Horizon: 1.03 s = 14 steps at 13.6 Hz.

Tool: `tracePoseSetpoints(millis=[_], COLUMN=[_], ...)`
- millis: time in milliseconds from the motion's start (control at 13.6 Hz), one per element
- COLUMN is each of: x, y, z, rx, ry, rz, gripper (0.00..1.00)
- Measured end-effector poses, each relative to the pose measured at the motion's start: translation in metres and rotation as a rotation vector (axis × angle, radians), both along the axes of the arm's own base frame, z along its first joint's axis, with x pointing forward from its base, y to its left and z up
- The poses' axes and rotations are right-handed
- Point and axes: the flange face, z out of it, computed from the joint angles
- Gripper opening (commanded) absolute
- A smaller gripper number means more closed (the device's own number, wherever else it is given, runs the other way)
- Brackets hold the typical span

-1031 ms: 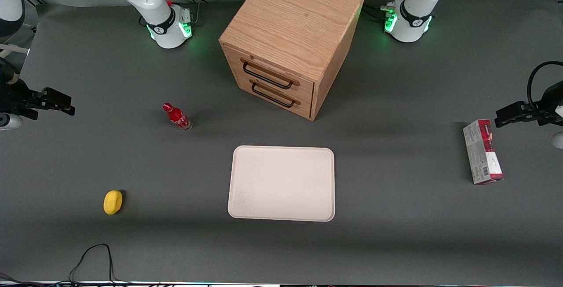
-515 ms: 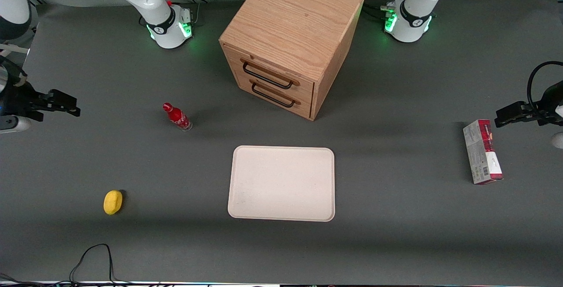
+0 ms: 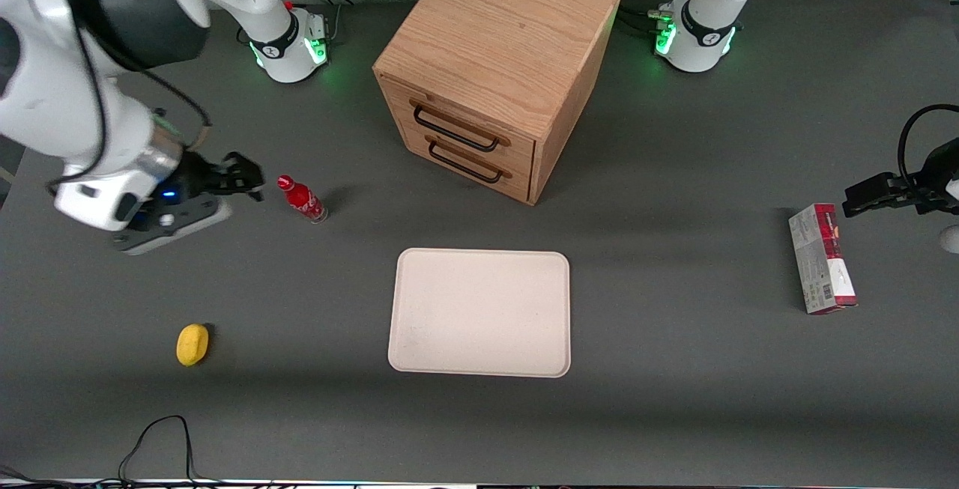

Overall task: Open upper drawer
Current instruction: 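Move the right gripper toward the upper drawer's black handle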

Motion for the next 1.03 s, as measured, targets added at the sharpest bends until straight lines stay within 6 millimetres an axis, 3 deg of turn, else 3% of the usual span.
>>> tracePoseSetpoints(millis=[294, 442, 810, 1031], x=[-0.035, -0.057, -0.099, -0.114], y=[0.107, 0.150, 0.219, 0.239], z=[-0.022, -0.030, -0.046, -0.050], rx=[-0.002, -0.008, -0.024, -0.029], ry=[0.035, 0.044, 0.063, 0.069], rz=[0.175, 0.252, 0.379, 0.418], gripper=[1.00, 1.00, 1.00, 1.00])
